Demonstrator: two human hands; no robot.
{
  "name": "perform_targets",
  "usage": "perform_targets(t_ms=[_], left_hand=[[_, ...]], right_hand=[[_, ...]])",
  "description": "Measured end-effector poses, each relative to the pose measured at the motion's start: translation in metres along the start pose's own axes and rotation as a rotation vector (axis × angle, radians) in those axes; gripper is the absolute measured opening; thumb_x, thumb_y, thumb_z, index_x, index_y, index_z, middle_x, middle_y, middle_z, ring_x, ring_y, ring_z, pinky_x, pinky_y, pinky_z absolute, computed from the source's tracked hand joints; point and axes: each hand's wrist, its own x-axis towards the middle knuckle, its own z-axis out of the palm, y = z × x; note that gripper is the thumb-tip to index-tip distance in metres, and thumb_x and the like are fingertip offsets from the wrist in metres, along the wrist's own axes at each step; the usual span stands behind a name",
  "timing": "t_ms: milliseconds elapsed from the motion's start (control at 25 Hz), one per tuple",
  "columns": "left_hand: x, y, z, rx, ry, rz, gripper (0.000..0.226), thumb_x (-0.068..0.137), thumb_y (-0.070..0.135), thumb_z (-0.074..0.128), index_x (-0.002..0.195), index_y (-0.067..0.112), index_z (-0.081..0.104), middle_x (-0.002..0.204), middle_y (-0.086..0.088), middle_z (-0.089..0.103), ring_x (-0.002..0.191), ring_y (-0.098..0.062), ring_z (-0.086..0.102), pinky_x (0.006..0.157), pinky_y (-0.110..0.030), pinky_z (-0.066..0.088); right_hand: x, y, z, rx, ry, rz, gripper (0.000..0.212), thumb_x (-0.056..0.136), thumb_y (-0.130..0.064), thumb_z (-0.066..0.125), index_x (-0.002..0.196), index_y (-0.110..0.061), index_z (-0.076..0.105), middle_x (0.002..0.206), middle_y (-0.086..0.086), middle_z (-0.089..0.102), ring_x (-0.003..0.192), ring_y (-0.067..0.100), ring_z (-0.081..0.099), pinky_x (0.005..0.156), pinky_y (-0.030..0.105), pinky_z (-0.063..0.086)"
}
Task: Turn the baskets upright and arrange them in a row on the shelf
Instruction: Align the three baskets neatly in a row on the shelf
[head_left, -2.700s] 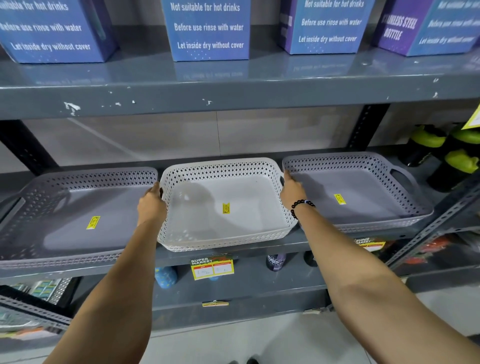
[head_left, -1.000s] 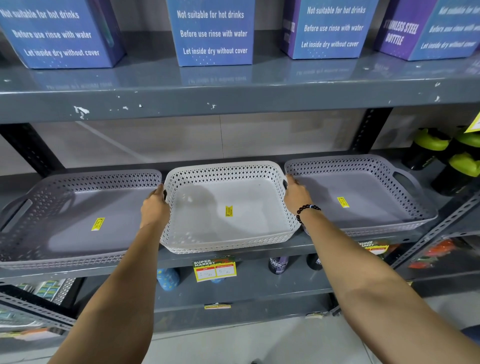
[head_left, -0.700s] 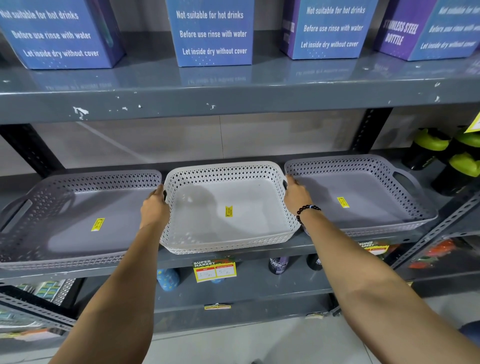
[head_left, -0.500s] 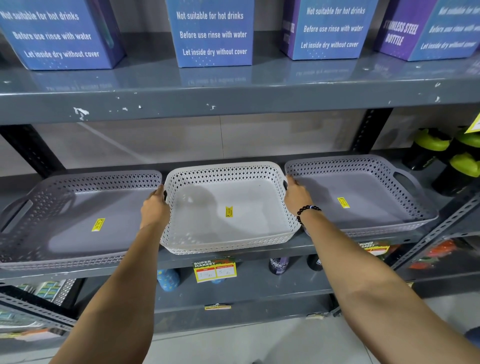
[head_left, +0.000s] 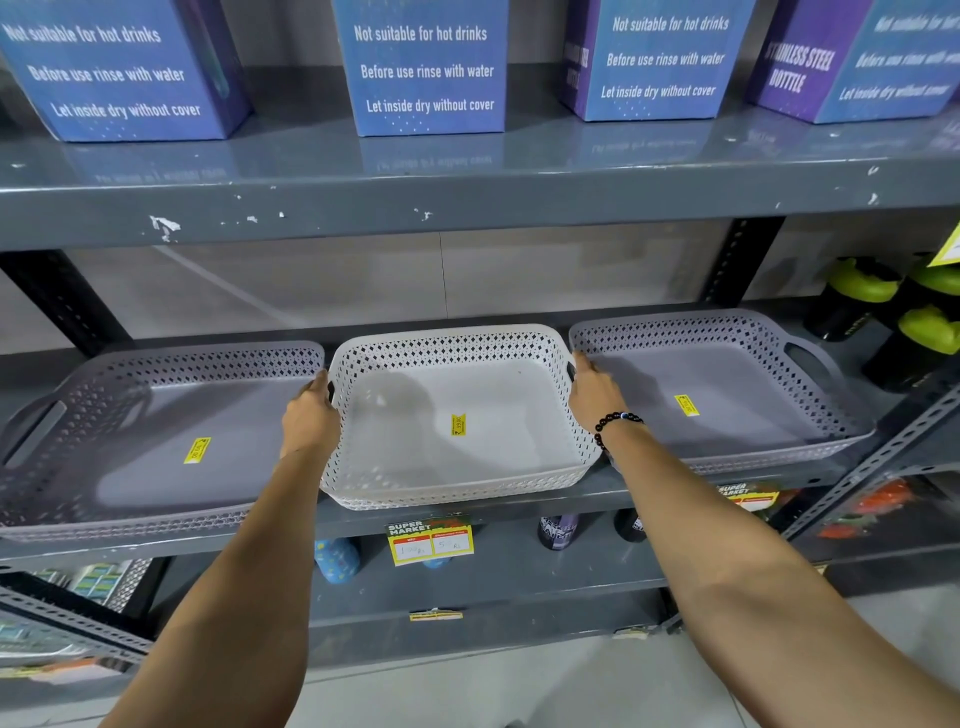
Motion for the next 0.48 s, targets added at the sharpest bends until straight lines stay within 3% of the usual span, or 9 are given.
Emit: perform_targets(t_ms=[80, 200, 480], left_hand=[[-0.0007, 0.0008, -0.0004, 0.002, 0.002, 0.0, 0.051, 0.095, -0.007, 0.029, 0.141, 0.01, 0.039, 0.129, -0.027, 0.055, 0.112, -0.044, 0.053, 0.091, -0.047, 0.046], [-0.0011, 0.0017, -0.0003, -0.013, 0.005, -0.006, 0.052, 0.095, -0.006, 0.028, 0.143, 0.011, 0.038, 0.13, -0.027, 0.054, 0.113, -0.044, 0.053, 0.091, -0.047, 0.046], [0.0015, -0.0003, 0.0009, -0.039, -0.001, -0.039, 0.054, 0.096, -0.005, 0.028, 0.146, 0.014, 0.035, 0.136, -0.025, 0.051, 0.115, -0.045, 0.053, 0.099, -0.049, 0.046]], right_hand=[[0.0006, 0.0007, 0.0006, -0.001, 0.001, -0.004, 0.057, 0.093, 0.007, 0.037, 0.146, -0.002, 0.02, 0.115, 0.03, 0.061, 0.08, 0.029, 0.058, 0.079, 0.037, 0.053], [0.0, -0.0004, -0.0006, -0.009, -0.009, -0.01, 0.057, 0.094, 0.007, 0.037, 0.147, 0.0, 0.019, 0.119, 0.03, 0.059, 0.098, 0.038, 0.064, 0.082, 0.038, 0.052], [-0.0002, 0.0, -0.0015, -0.027, -0.016, -0.013, 0.058, 0.093, 0.007, 0.037, 0.147, -0.001, 0.017, 0.121, 0.03, 0.058, 0.1, 0.038, 0.064, 0.082, 0.037, 0.053]])
